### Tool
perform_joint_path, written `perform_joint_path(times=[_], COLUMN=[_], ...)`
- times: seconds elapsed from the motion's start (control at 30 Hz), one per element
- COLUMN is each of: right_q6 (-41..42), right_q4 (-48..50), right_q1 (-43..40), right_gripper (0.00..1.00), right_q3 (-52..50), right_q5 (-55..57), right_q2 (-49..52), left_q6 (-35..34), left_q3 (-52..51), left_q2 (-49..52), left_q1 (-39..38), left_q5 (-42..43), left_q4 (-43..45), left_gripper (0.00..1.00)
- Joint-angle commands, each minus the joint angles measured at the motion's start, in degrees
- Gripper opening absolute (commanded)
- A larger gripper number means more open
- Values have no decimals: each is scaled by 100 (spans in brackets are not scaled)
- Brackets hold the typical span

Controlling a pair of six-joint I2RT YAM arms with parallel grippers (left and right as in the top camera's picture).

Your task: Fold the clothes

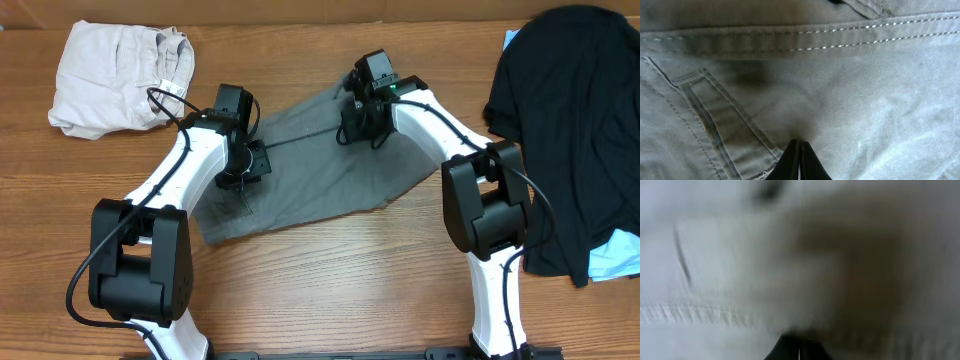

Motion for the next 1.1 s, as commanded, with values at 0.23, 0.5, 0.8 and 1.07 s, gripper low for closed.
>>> perform_joint_path(times=[0.23, 0.5, 0.8, 1.07], right_q6=[48, 310, 190, 107], right_q4=[2291, 28, -3954, -3910], right_q1=[-50, -501, -1106, -1016], right_gripper=[4, 7, 74, 72], right_q3=[160, 1912, 3519, 2221], right_q5=[708, 195, -308, -308], right_q2=[44, -31, -186, -125], left_q6=[-87, 223, 306, 299], left_q3=[-35, 164, 1759, 2396], left_q2=[70, 68, 68, 68], left_q1=[0, 79, 232, 225], left_q5=[-28, -37, 59, 614], left_q4=[0, 68, -931, -1169], left_gripper=[4, 4, 74, 86])
